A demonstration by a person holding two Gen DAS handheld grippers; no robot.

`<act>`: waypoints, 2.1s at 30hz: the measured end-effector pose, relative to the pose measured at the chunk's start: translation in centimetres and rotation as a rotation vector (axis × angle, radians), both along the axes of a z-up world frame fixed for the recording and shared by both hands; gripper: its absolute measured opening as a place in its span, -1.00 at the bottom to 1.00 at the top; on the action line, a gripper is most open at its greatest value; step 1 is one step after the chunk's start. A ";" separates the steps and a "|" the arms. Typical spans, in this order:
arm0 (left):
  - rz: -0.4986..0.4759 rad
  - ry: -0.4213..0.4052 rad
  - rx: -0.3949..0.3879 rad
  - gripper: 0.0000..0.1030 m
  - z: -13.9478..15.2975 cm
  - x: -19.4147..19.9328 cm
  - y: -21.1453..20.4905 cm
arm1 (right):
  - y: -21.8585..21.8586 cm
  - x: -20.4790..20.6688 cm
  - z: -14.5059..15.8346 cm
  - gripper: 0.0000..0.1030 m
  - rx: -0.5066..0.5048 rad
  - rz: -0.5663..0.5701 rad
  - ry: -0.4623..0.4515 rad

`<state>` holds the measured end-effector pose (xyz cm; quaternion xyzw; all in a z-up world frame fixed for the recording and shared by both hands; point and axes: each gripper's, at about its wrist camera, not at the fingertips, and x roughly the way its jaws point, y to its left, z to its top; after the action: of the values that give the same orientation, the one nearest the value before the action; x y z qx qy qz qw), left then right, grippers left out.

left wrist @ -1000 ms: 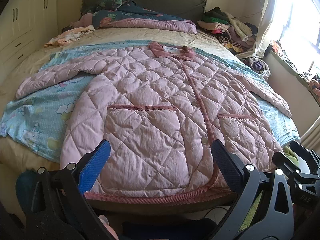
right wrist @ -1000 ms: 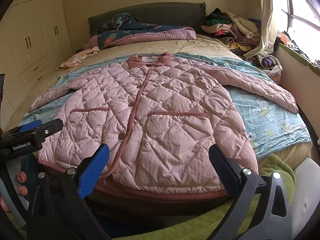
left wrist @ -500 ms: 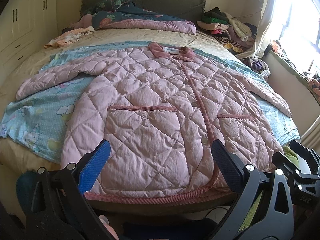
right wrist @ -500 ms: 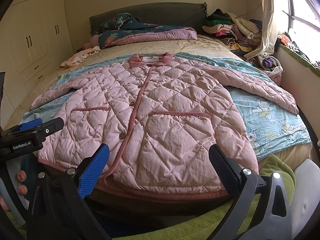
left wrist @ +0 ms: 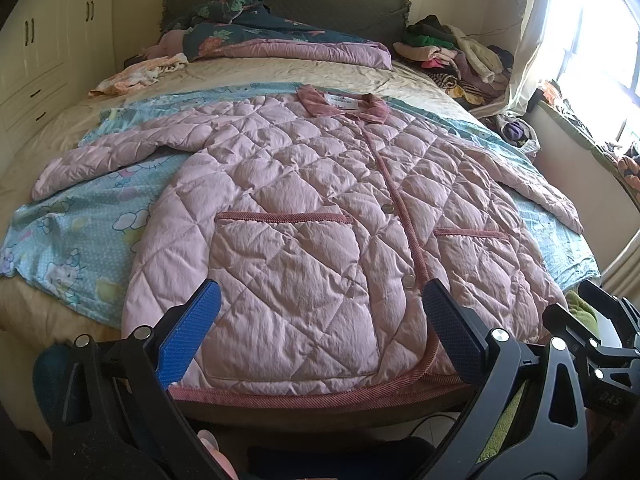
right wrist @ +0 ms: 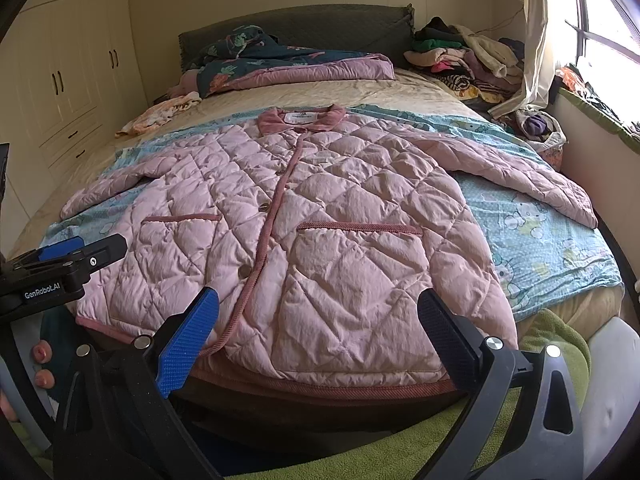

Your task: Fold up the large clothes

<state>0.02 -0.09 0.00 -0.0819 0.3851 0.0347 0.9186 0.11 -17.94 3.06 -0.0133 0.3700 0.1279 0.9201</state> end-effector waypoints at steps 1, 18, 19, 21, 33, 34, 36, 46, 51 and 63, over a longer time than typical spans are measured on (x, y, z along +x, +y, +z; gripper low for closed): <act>0.001 0.000 -0.001 0.84 0.0 0.0 0.0 | 0.0 0.0 0.0 0.92 0.000 0.000 0.000; 0.008 0.004 -0.001 0.84 0.1 0.7 0.2 | 0.3 0.6 0.0 0.92 -0.002 -0.007 -0.002; 0.009 0.005 -0.002 0.84 0.1 1.0 0.1 | 0.2 0.9 0.0 0.92 -0.002 -0.005 0.000; 0.004 0.011 -0.005 0.84 0.0 1.4 0.1 | 0.0 1.8 0.0 0.92 0.000 -0.009 0.008; 0.022 0.005 -0.019 0.84 0.8 6.2 0.7 | 0.4 6.4 1.6 0.92 -0.017 -0.007 0.007; 0.021 0.006 -0.020 0.84 0.9 6.6 0.7 | 0.4 6.9 1.7 0.92 -0.017 -0.007 0.009; 0.024 0.002 -0.019 0.84 1.1 7.1 0.7 | 0.4 7.8 2.1 0.92 -0.012 -0.008 0.006; 0.051 0.012 -0.024 0.84 1.4 10.2 1.4 | 0.3 11.9 2.4 0.92 -0.002 -0.028 0.022; 0.067 0.027 -0.037 0.84 1.5 11.9 2.0 | 0.2 13.9 2.4 0.92 0.003 -0.039 0.035; 0.054 0.017 -0.056 0.84 2.9 15.8 1.9 | -0.7 18.1 2.8 0.92 0.009 -0.079 0.038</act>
<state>15.79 1.83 2.92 -0.1176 0.3913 0.0493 0.9114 18.16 -18.63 5.87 0.0079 0.3869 0.0931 0.9174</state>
